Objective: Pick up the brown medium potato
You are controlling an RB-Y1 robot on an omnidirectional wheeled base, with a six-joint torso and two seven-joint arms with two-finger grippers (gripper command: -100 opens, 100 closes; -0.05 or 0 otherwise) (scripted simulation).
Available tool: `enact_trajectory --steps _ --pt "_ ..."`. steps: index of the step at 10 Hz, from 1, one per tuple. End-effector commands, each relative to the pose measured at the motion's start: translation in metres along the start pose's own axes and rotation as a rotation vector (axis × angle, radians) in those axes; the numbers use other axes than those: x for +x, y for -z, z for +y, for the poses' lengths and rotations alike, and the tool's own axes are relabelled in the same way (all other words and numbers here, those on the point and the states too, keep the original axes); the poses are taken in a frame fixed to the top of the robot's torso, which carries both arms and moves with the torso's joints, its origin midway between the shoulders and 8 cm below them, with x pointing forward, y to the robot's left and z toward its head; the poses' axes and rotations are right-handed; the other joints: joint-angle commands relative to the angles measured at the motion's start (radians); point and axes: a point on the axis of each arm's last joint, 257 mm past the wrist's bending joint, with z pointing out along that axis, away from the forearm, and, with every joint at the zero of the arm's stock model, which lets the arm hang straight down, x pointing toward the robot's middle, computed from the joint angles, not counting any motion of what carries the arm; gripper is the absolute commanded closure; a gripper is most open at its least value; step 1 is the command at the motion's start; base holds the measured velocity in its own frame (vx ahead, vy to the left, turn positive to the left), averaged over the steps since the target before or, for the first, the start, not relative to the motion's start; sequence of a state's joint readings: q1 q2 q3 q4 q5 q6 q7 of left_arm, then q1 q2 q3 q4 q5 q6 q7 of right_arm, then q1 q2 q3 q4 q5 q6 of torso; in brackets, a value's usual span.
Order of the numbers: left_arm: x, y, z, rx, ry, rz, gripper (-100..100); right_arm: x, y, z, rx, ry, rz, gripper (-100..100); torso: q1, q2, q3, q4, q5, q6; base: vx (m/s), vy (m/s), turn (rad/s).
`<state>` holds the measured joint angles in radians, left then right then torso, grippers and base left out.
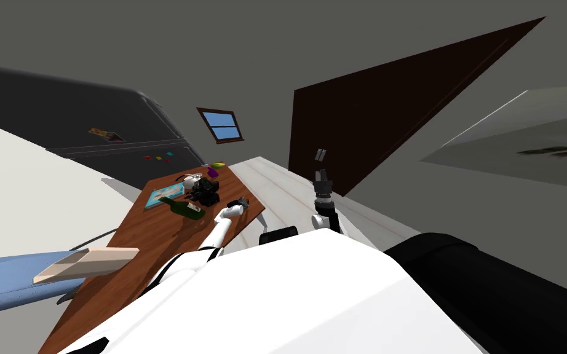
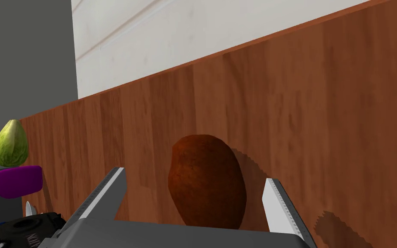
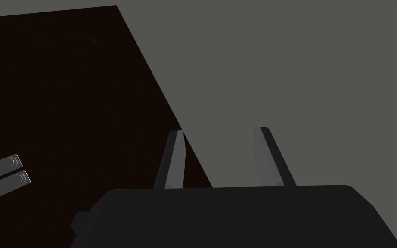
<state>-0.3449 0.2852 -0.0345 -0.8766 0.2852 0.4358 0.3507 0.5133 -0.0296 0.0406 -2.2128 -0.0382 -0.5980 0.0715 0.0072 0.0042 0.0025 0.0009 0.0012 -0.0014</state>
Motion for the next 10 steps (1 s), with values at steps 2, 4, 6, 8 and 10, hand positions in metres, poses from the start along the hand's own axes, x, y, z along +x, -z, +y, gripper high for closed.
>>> enact_trajectory --steps 2,4,6,8,10 --pt "-0.001 0.0 0.001 -0.004 0.002 -0.002 0 0.0 0.0 0.0 0.0 0.0 0.0 0 -0.003 -0.001 -0.001 0.0 -0.001 0.0 -0.005 0.028 -0.012" --pt "-0.036 0.002 0.003 0.003 0.038 -0.035 -100 0.0 0.0 0.0 0.0 0.0 0.0 0 -0.007 -0.002 -0.001 0.0 -0.001 0.0 0.001 -0.016 -0.232" --pt "-0.071 0.005 0.004 0.012 0.074 -0.07 -100 0.0 0.0 0.0 0.0 0.0 0.0 0 -0.009 -0.002 -0.001 -0.001 -0.002 0.001 0.008 -0.031 -0.276" --pt "-0.083 0.007 0.004 0.016 0.086 -0.082 -100 0.0 0.0 0.0 0.0 0.0 0.0 0 -0.008 -0.002 -0.001 0.0 -0.002 0.0 0.0 -0.017 -0.111" --pt "-0.107 0.011 0.004 0.024 0.109 -0.107 -100 0.0 0.0 0.0 0.0 0.0 0.0 0 -0.008 -0.002 -0.001 0.0 -0.002 0.001 0.003 -0.016 -0.177"
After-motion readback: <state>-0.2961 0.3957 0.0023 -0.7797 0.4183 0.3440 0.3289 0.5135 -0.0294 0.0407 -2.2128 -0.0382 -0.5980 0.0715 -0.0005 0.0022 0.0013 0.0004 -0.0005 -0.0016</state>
